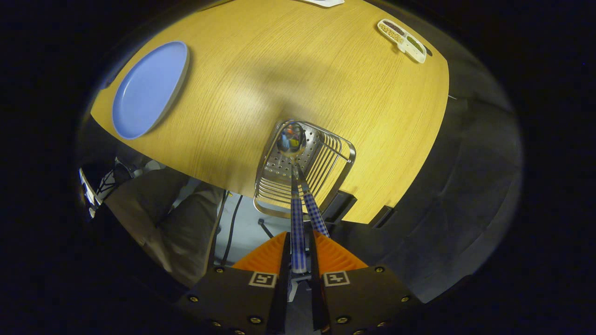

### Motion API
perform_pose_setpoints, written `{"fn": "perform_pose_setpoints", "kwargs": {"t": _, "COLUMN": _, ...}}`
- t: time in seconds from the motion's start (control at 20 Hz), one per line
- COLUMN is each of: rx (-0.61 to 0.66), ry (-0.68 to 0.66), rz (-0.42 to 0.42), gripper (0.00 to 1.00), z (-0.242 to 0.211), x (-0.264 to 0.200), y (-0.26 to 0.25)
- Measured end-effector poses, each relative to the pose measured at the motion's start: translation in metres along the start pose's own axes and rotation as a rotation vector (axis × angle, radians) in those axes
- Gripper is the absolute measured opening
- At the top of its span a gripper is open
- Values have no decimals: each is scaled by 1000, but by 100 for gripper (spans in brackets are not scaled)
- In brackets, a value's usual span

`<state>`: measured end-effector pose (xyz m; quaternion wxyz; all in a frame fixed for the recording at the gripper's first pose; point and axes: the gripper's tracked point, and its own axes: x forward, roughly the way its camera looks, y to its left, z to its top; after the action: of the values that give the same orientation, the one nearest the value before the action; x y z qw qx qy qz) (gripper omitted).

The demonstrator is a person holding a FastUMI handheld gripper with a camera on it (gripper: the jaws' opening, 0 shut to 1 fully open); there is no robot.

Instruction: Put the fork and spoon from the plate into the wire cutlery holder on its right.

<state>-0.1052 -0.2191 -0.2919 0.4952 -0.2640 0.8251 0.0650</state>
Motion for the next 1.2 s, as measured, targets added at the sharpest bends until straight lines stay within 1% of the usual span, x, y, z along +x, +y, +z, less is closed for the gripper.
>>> {"fn": "perform_pose_setpoints", "kwargs": {"t": 0.05, "rx": 9, "ry": -17, "rz": -4, "gripper": 31, "z": 1, "x": -5, "y": 0}}
{"fn": "perform_pose_setpoints", "kwargs": {"t": 0.1, "rx": 20, "ry": -35, "rz": -9, "gripper": 56, "z": 4, "x": -7, "y": -1}}
{"fn": "perform_pose_setpoints", "kwargs": {"t": 0.2, "rx": 48, "ry": -88, "rz": -35, "gripper": 79, "z": 2, "x": -21, "y": -4}}
{"fn": "perform_pose_setpoints", "kwargs": {"t": 0.25, "rx": 60, "ry": -126, "rz": -44, "gripper": 84, "z": 4, "x": -38, "y": -5}}
{"fn": "perform_pose_setpoints", "kwargs": {"t": 0.3, "rx": 82, "ry": -168, "rz": -52, "gripper": 99, "z": 9, "x": -28, "y": -5}}
{"fn": "perform_pose_setpoints", "kwargs": {"t": 0.35, "rx": 108, "ry": -214, "rz": -58, "gripper": 97, "z": 12, "x": -36, "y": -2}}
{"fn": "perform_pose_setpoints", "kwargs": {"t": 0.65, "rx": 243, "ry": -560, "rz": -48, "gripper": 97, "z": 29, "x": -97, "y": 35}}
{"fn": "perform_pose_setpoints", "kwargs": {"t": 0.85, "rx": 315, "ry": -774, "rz": 5, "gripper": 97, "z": 39, "x": -136, "y": 73}}
{"fn": "perform_pose_setpoints", "kwargs": {"t": 1.0, "rx": 368, "ry": -984, "rz": -23, "gripper": 97, "z": 51, "x": -176, "y": 80}}
{"fn": "perform_pose_setpoints", "kwargs": {"t": 1.2, "rx": 404, "ry": -1233, "rz": -46, "gripper": 97, "z": 57, "x": -224, "y": 87}}
